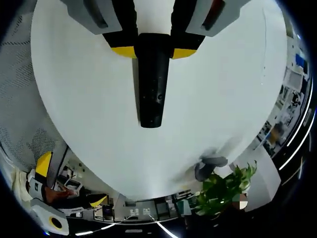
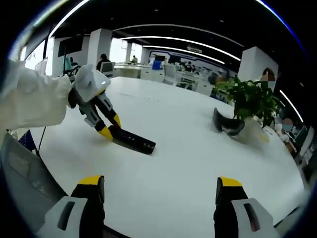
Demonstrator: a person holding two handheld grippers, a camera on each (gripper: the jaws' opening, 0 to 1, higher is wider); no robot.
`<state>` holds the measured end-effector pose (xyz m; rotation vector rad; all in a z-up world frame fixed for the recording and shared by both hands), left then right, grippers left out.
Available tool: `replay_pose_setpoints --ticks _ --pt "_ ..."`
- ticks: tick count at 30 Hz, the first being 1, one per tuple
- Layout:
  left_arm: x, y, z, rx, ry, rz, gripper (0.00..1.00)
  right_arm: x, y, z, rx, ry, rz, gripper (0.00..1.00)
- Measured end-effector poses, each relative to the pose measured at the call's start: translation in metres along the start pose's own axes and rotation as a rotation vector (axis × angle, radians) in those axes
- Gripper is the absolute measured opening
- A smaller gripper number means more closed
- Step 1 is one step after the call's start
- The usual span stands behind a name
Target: Press the specified remote control buttons in sequence, fully releasing each button before pressing the next.
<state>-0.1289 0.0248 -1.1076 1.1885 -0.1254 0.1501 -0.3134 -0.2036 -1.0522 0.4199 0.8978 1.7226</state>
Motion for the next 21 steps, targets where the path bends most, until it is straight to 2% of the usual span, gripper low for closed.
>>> replay_pose_setpoints --ticks 9,13,21 --pt "0.023 -0.002 -0.002 0.01 0.003 -0.006 0.23 0.0 -0.001 -0.001 0.014 0.002 -0.006 0.92" --pt "0.033 -0.001 -0.005 0.023 -0.014 0.037 0.23 -0.001 -0.002 -0.001 0.023 0.003 -0.013 0.92" --pt "0.051 -0.001 -0.012 0.053 -0.02 0.039 0.23 -0.001 -0.003 -0.002 0.034 0.003 -0.017 0.92"
Point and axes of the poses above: the point that each gripper's makers call its tool centre point, and the gripper's own axes: y roughly backward along the fingers, x roughly to its left, z roughly out of its top, the point moved 10 cm from there along y, roughly backward along the fingers, and after that the axes turned 12 degrees about x, right-handed, at the moved point
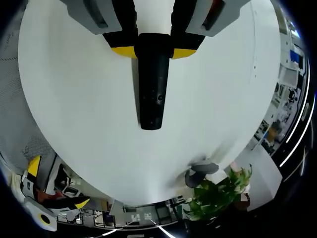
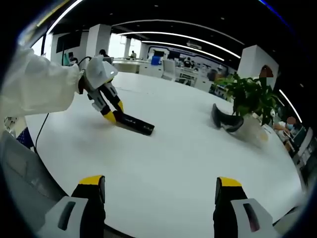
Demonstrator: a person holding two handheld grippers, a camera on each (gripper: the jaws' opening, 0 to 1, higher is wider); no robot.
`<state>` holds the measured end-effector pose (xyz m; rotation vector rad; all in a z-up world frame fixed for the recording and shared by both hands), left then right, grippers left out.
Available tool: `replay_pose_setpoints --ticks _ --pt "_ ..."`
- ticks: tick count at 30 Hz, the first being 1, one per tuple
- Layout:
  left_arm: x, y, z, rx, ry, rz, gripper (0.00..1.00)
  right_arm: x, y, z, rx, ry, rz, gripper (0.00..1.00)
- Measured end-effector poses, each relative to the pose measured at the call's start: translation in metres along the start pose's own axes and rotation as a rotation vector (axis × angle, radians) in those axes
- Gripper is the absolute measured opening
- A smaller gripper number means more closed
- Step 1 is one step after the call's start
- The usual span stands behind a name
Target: Press the specified remote control buttons in sequence, fully releasing each button before pressing the next.
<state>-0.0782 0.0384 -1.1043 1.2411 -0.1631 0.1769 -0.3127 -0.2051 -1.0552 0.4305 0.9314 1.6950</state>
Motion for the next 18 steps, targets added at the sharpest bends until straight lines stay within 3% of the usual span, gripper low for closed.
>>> replay_pose_setpoints --ticks 18 --pt "0.038 -0.007 -0.006 0.08 -0.002 0.03 0.23 -0.003 -0.001 -0.001 0.013 -0.01 -0.032 0.92"
Point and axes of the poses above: the point that each gripper's makers call its tool centre point, and the gripper's own axes: y roughly backward along the fingers, x roughly to its left, z roughly out of its top, the point moved 10 cm from there along y, roughly backward along the fingers, and after that the axes turned 12 degrees about x, right-handed, at the moved point
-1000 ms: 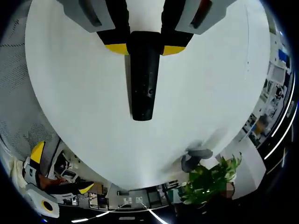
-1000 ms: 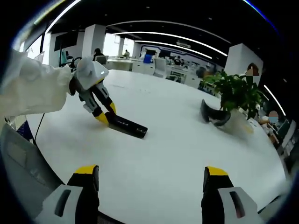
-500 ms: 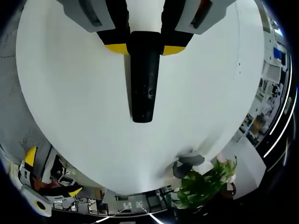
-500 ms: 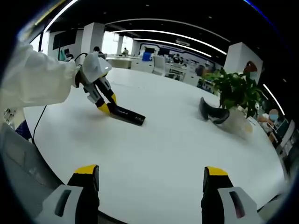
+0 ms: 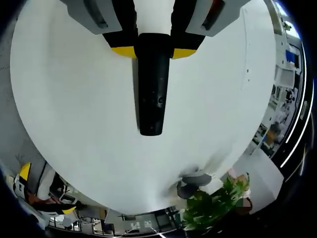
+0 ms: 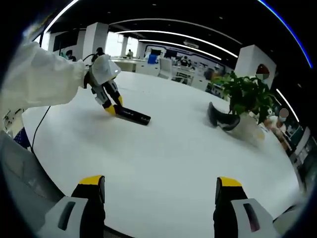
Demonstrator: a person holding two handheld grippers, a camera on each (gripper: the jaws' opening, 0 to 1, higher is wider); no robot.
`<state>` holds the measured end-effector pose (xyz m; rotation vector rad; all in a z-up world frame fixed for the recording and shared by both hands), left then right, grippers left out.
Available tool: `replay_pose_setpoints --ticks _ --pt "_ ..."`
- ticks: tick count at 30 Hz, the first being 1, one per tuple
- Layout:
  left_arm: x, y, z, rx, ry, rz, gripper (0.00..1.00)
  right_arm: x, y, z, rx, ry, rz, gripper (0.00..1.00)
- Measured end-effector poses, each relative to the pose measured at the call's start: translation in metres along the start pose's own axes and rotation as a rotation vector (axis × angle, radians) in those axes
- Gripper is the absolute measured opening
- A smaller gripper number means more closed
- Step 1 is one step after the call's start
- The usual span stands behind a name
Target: Press the specified remote control buttons in sequence, fully releasing each button before pressing the next.
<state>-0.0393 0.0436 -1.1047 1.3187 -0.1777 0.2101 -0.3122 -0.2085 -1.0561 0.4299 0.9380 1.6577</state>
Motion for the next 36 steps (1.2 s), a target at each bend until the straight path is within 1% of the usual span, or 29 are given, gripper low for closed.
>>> replay_pose_setpoints --ticks 6,9,11,14,18,20,21,24,27,28,30,31,32,34,36 --pt "0.018 -0.006 -0.004 0.035 0.013 0.017 0.23 -0.001 0.0 0.0 0.007 -0.002 -0.004 0.92" --pt "0.023 -0.006 -0.004 0.033 0.026 0.013 0.24 -0.001 -0.001 -0.001 0.012 -0.001 -0.004 0.92" --pt "0.028 -0.008 -0.004 0.04 0.019 0.013 0.24 -0.001 -0.001 -0.001 0.014 0.0 -0.003 0.92" --pt "0.03 -0.009 -0.005 0.035 0.018 -0.011 0.24 -0.001 -0.002 -0.001 0.019 0.0 -0.004 0.92" --pt "0.032 -0.01 -0.006 0.039 0.058 -0.045 0.24 -0.001 -0.001 -0.001 0.019 0.001 -0.008 0.91" --pt "0.032 -0.01 -0.006 0.036 0.03 -0.045 0.24 -0.001 -0.002 -0.001 0.018 -0.001 -0.007 0.91" --pt "0.032 -0.01 -0.005 0.037 0.004 -0.046 0.24 -0.001 -0.002 -0.002 0.021 -0.002 -0.006 0.92" --pt "0.029 -0.008 -0.004 0.034 -0.009 -0.05 0.23 -0.001 -0.002 -0.001 0.018 -0.001 -0.008 0.92" --pt "0.029 -0.008 -0.005 0.027 -0.006 -0.039 0.25 -0.001 -0.002 -0.002 0.023 -0.001 -0.009 0.92" --pt "0.029 -0.007 -0.005 0.024 0.002 -0.027 0.27 -0.001 -0.002 -0.002 0.025 0.0 -0.007 0.92" --pt "0.03 -0.005 -0.006 0.028 0.05 0.0 0.33 -0.001 -0.002 -0.002 0.022 0.004 -0.007 0.92" --pt "0.03 -0.005 -0.007 0.038 0.109 0.004 0.34 -0.001 -0.002 -0.002 0.021 0.004 -0.007 0.92" --pt "0.031 -0.006 -0.007 0.037 0.142 -0.007 0.35 -0.001 -0.002 -0.002 0.02 0.002 -0.007 0.92" --pt "0.03 -0.005 -0.008 0.031 0.16 -0.003 0.35 -0.002 -0.002 -0.002 0.018 -0.001 -0.008 0.92" --pt "0.028 -0.003 -0.01 0.015 0.175 0.028 0.37 -0.002 -0.001 -0.002 0.014 -0.003 -0.01 0.93"
Point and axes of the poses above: the point that each gripper's makers call its tool centre point, and the gripper's own axes: y roughly backward along the fingers, x roughly to its left, z roughly out of its top, the point moved 10 cm from there along y, roughly backward along the fingers, and after that the axes turned 12 degrees about x, right-handed, at the moved point
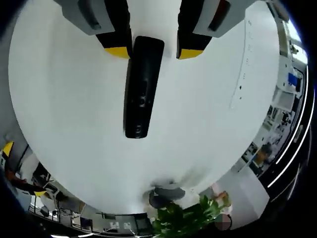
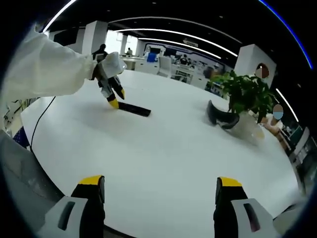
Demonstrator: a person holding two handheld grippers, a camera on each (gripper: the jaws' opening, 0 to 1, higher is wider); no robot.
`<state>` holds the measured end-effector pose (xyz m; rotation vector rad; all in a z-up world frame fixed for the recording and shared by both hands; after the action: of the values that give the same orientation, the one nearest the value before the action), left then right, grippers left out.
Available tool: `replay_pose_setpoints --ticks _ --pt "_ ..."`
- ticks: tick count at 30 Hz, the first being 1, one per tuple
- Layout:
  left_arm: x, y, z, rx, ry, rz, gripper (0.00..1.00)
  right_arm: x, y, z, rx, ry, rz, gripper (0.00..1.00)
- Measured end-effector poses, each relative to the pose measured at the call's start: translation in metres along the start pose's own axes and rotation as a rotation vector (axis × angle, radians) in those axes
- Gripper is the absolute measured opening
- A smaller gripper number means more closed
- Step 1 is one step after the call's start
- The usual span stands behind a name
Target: Press the specified remote control buttons in sequence, fully releasing each button before pressing the next.
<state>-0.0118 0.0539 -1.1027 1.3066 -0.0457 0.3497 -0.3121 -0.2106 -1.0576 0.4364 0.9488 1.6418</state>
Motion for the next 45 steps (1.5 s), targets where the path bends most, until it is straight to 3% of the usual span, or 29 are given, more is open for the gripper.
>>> replay_pose_setpoints --ticks 3,7,10,15,17,19,31,45 --pt "-0.003 0.003 -0.005 0.005 0.129 0.053 0.42 0.0 0.001 0.0 -0.005 0.001 -0.003 0.93" --pt "-0.005 0.005 -0.012 -0.017 0.133 0.089 0.44 -0.001 0.001 0.001 -0.012 -0.006 -0.004 0.93" --pt "-0.011 0.008 -0.015 -0.026 0.165 0.097 0.52 0.0 0.002 0.001 -0.022 -0.002 0.001 0.93" --pt "-0.02 0.016 -0.02 -0.091 0.333 0.069 0.65 -0.001 0.003 0.002 -0.03 -0.009 0.003 0.94" --pt "-0.027 0.024 -0.022 -0.166 0.396 0.071 0.67 -0.001 0.004 0.002 -0.037 -0.013 0.005 0.94" --pt "-0.033 0.03 -0.025 -0.19 0.433 0.067 0.71 -0.001 0.005 0.003 -0.045 -0.013 0.004 0.94" --pt "-0.085 0.079 -0.048 -0.364 0.572 0.077 0.78 -0.008 0.013 0.007 -0.128 -0.073 -0.001 0.95" --pt "-0.157 0.132 -0.07 -0.528 0.694 0.15 0.83 -0.009 0.017 0.009 -0.157 -0.103 0.016 0.95"
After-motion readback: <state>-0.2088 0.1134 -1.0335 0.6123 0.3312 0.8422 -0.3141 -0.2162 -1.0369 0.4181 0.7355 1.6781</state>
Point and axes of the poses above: the point that each gripper's makers call its tool centre point, and the gripper's own axes: y roughly backward along the fingers, x roughly to its left, z roughly out of its top, the point moved 10 cm from there along y, roughly backward along the fingers, and after that the axes turned 12 degrees about x, right-handed, at the moved point
